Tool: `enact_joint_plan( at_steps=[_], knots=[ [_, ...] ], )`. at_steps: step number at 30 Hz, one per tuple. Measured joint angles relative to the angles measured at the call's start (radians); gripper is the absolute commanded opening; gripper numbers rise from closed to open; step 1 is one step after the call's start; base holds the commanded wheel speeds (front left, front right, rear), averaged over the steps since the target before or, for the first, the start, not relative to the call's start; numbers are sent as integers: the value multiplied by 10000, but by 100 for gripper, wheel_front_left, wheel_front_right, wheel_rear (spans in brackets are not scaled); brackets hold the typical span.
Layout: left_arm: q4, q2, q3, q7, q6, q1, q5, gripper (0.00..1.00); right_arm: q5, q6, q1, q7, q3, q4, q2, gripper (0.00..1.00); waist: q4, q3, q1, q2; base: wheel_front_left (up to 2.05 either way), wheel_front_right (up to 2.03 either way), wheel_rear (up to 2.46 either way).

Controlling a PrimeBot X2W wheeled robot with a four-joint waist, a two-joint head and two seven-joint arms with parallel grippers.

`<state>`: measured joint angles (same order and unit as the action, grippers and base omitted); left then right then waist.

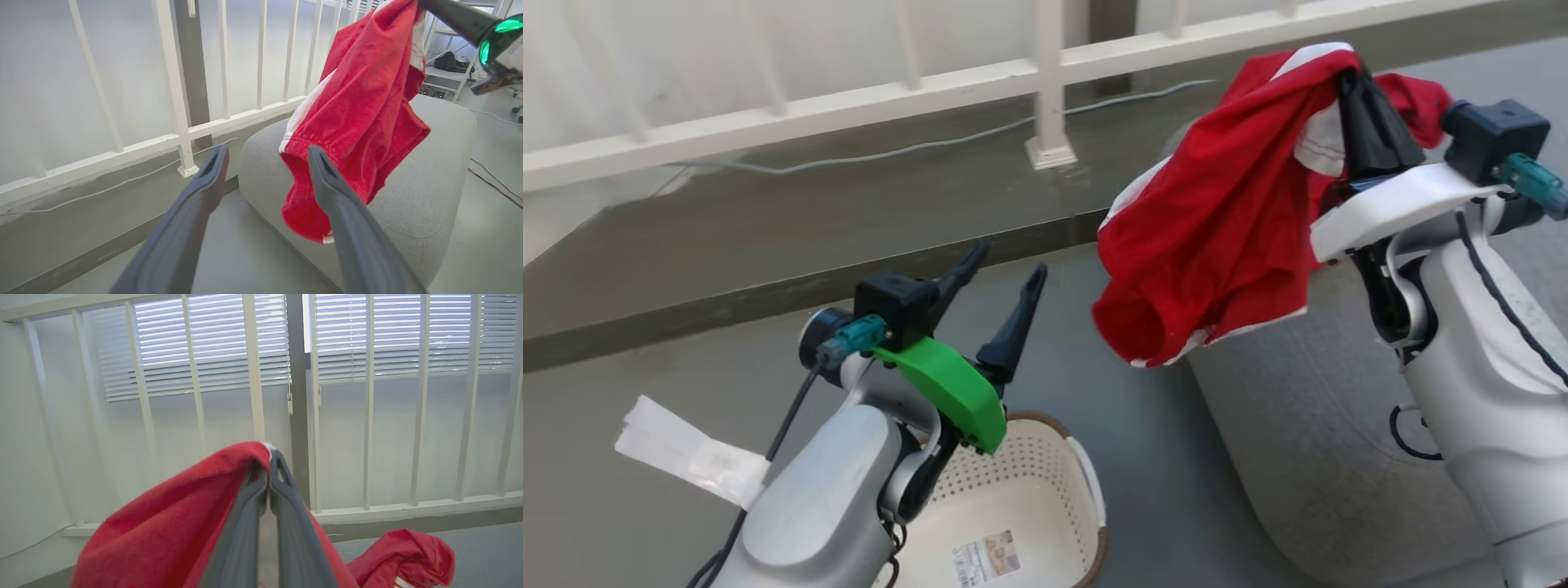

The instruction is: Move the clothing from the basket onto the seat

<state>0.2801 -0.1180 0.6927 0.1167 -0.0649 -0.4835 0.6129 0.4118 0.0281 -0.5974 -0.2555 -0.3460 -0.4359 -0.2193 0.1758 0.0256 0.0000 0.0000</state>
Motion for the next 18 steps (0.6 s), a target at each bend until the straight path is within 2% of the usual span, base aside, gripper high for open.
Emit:
enact_joint_plan(
  at_steps=[18],
  knots=[
    [-683, 38, 535, 293, -186, 546, -35, 100, -255, 17, 715, 0, 635, 999, -462, 0, 2422, -176, 0, 0, 0, 0, 0]
  ],
)
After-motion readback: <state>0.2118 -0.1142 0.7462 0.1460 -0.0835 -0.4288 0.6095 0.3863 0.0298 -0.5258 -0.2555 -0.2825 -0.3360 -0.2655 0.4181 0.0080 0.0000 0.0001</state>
